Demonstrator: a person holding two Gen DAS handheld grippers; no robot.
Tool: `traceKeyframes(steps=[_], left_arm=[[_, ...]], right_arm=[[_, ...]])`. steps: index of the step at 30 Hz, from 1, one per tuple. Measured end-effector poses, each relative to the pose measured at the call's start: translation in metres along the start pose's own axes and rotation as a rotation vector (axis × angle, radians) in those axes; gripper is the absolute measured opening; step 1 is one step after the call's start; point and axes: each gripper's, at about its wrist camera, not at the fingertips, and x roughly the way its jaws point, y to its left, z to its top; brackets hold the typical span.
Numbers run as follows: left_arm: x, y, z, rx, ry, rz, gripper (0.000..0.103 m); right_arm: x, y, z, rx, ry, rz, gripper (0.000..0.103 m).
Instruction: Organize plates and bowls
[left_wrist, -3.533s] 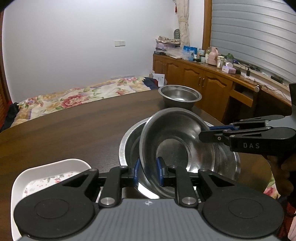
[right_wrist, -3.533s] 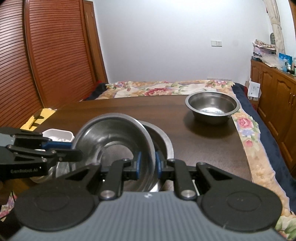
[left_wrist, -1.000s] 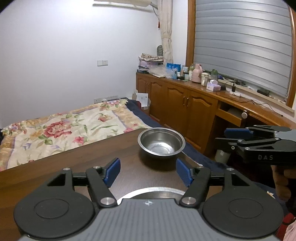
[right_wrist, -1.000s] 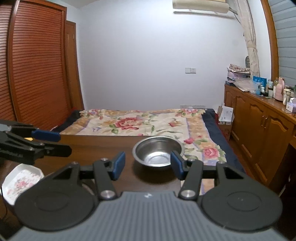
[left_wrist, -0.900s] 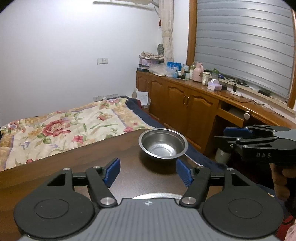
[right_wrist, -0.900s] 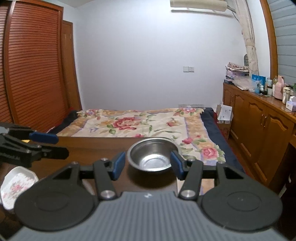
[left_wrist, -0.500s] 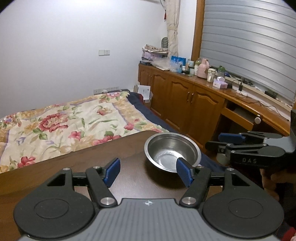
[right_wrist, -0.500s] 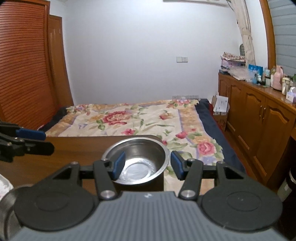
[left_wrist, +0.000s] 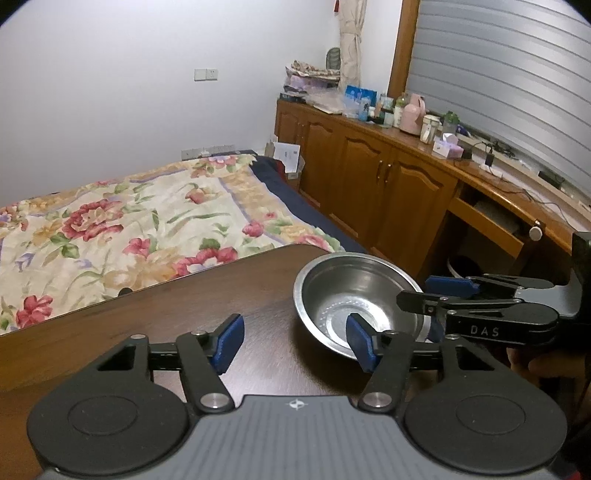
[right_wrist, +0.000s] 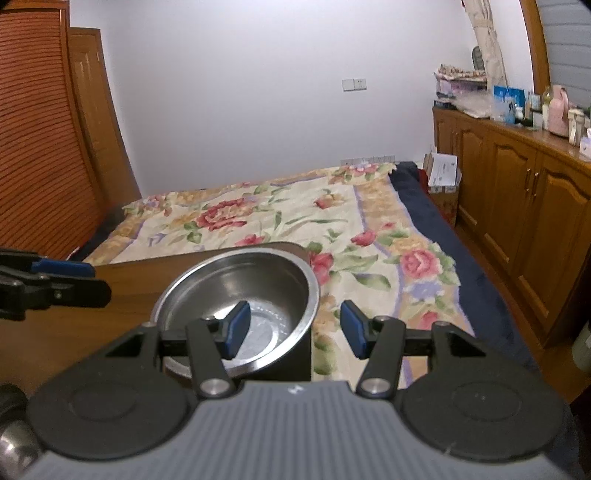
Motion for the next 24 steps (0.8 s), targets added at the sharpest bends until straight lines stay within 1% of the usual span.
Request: traceKeyframes(steps=[8,13,18,24], left_arm=[[0.023,0.002,0.006,0.001,0.042,-0.017,0.056],[0.034,0.002,0.008,-0.002,0.062,-0.024,0.051],[0.039,0.002,0.010,-0.011,0.073,-0.032,0.049],[0.046,0.006,0.011,-0.027,0.095,-0.039,0.043]], right_arm=[[0.013,-0.005,-0.001,0.040,0.030,0.031,0.055],[0.017,-0.009,0.002,0.081,0.042,0.076,0.053],[0.017,-0.004,0.003,0.075,0.044,0.096,0.052],[0.020,0.001,0.004,0.066,0.046,0.111,0.051]])
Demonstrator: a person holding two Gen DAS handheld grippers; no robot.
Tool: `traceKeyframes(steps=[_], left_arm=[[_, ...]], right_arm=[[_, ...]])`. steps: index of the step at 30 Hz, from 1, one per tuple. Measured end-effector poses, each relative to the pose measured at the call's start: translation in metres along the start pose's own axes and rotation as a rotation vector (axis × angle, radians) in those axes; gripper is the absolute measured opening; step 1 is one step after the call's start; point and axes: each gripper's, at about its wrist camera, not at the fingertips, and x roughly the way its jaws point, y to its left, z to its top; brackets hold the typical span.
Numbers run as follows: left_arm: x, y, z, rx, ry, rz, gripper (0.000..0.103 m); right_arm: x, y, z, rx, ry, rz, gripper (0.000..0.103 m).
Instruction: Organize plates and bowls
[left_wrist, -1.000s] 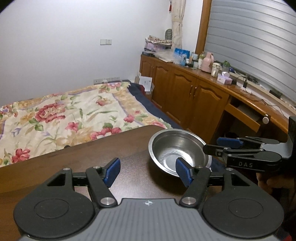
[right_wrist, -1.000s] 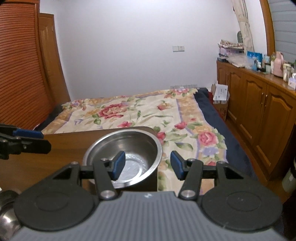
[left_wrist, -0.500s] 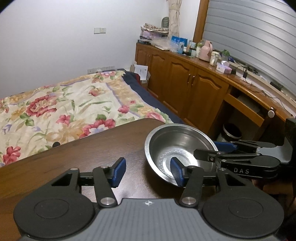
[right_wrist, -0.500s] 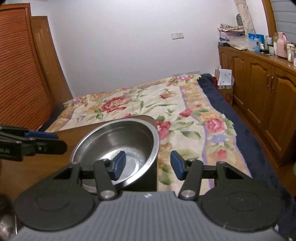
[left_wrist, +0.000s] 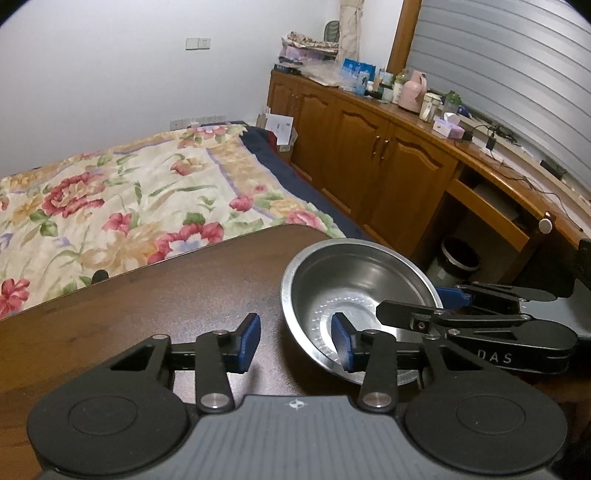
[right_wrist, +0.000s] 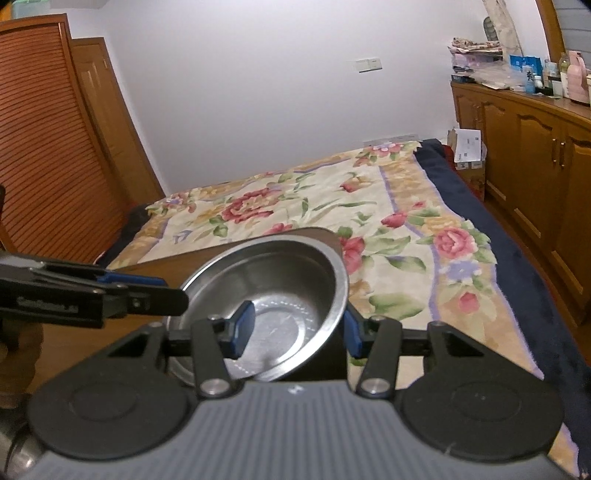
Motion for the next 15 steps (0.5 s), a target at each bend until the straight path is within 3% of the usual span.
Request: traceKeyframes(steps=[8,13,15], left_arm=[[0.0054,0.0037,-0.0009,-0.018,0.022,-0.005,0.038],[0.0078,0.0062,-0.0030,-0.024,0.044,0.004,0.022],[0.0073,0.0074,-0.0038,-0.027,0.044,0.012,0.021]], right_arm=[[0.0035,0.0026,0.0000,-0.006,0.004,0.013,0.050],[0.0038,0.0017,-0.0011,0.008,0.009,0.025,0.039],[0.0039,0.0009,-0.0023,0.015,0.013,0.030,0.033]])
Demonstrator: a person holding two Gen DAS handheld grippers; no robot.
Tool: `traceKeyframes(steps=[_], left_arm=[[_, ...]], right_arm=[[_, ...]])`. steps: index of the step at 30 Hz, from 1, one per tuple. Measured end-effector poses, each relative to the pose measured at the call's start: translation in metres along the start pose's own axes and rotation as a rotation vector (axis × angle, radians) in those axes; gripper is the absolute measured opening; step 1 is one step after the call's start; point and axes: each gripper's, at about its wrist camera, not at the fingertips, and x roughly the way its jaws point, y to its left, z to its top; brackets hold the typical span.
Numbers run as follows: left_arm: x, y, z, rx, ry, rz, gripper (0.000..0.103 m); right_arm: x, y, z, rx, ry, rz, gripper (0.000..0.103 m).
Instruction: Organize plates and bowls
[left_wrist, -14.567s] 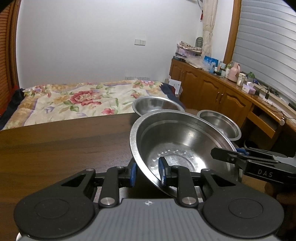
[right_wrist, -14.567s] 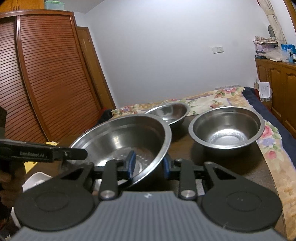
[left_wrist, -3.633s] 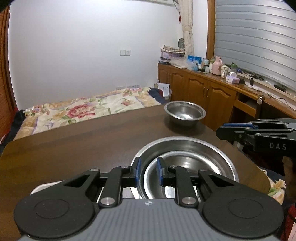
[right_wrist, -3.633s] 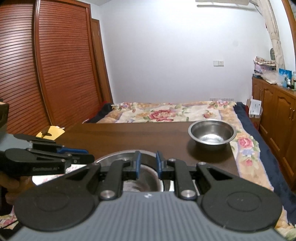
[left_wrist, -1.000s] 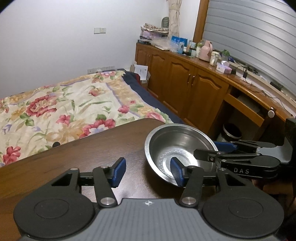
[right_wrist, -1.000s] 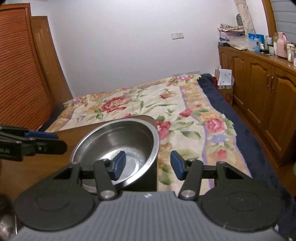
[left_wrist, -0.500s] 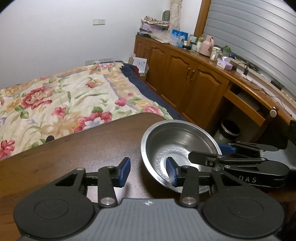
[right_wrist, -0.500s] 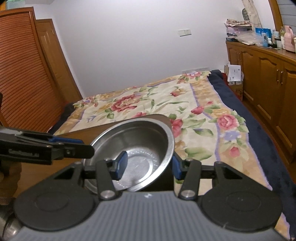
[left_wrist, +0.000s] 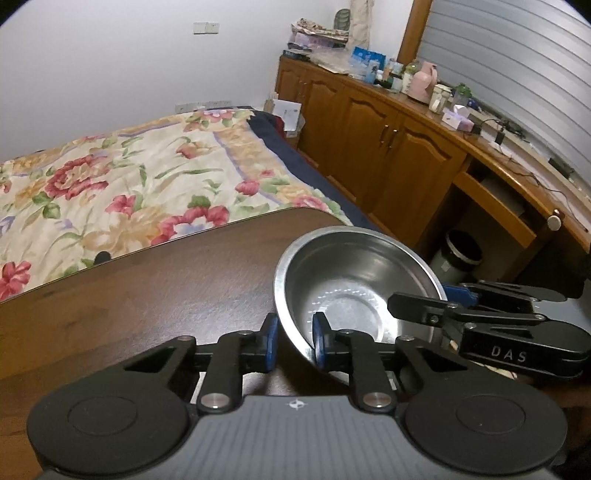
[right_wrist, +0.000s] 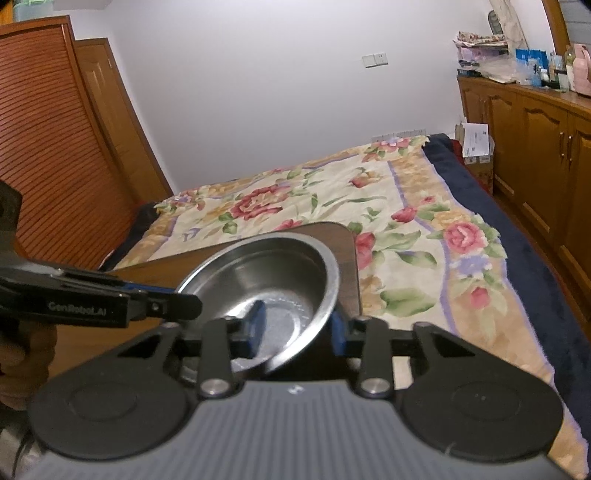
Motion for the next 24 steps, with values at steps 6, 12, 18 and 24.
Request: traceKeyframes(steps=[6,12,18,24], left_arm=[[-0.012,0.002,-0.002,-0.009,-0.012,0.000,0.020],[-0.040,-0.004,0.001,0.004,-0.064,0.000,0.020],[-0.073,-0.012,0.007,0.020,-0.120,0.004,0.020],[-0.100,-0.021,0.009,0.040,-0.162,0.014,0.020]], right_arm=[[-0.005,0.001,0.000,0.026,0.009,0.020,0.026],[-0.024,0.012,0.010,0.022,-0.033,0.035,0.026],[-0.043,0.023,0.018,0.004,-0.069,0.042,0.026],[-0.063,0.033,0.028,-0.013,-0.104,0.052,0.026]])
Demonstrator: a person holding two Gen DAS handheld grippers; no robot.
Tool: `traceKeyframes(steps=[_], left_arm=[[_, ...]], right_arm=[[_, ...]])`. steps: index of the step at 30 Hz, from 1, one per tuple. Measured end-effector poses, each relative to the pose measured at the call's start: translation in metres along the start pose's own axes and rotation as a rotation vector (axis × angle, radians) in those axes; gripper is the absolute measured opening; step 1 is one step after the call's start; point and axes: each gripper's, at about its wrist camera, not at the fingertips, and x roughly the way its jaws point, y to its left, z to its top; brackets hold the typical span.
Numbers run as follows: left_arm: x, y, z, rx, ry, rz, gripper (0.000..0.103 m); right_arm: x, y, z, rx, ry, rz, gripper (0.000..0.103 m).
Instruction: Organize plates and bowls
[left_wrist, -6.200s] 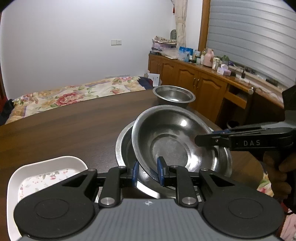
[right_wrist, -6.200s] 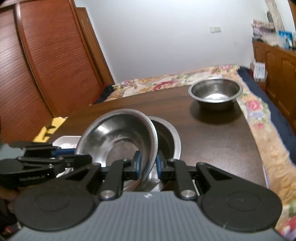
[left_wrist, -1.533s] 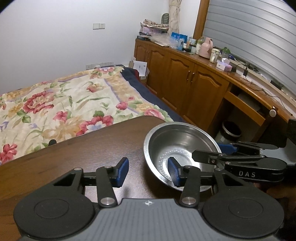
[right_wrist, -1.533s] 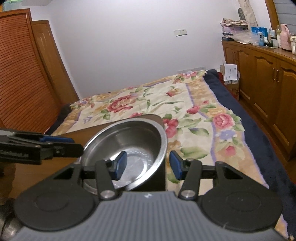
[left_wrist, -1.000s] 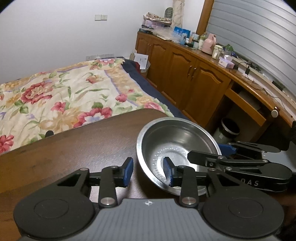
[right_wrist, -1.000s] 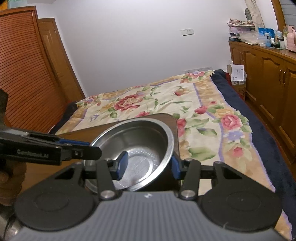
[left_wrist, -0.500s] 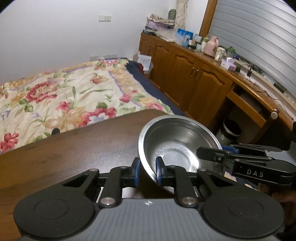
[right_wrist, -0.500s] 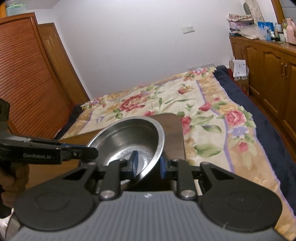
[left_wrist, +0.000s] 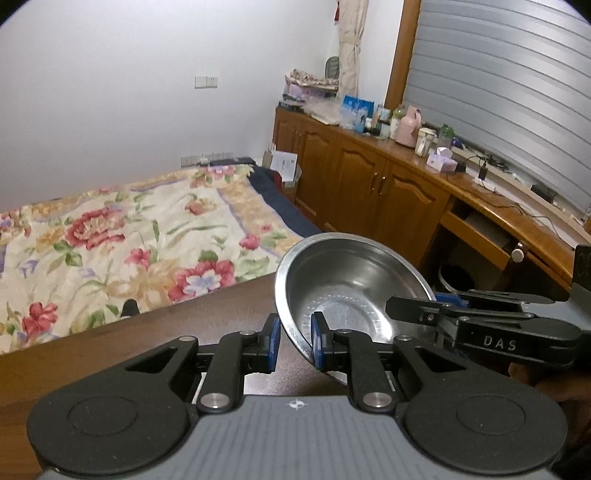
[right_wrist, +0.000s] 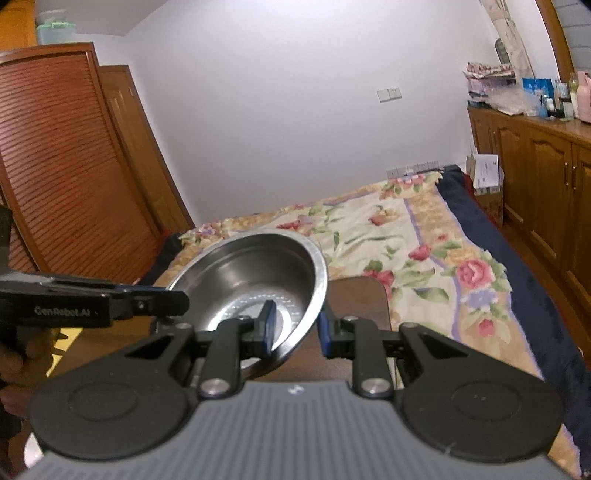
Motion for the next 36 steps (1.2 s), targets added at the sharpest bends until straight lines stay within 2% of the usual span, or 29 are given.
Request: traceKeyframes(steps=[11,20,29,36], left_arm=[[-0.039,-0.010,-0.005,0.011,-0.050,0.008,0.020],[-0.070,-0.014,-0.023,0.015,-0.067,0.032,0.020],[-0.090,-0.015,-0.065,-0.006,-0.039,0.054,0.020],[-0.096,-0.011,-0.095,-0.031,-0.019,0.057,0.020]], right_arm=[[-0.025,0.016,0.008,-0.040,-0.051,0.020,0.026],[-0.038,0.031,0.001,-0.055,-0.055,0.044,0.026],[-0.035,0.035,-0.035,0.005,0.018,0.083,0.026],[-0.035,0.047,-0.062,-0.002,0.072,0.084,0.026]])
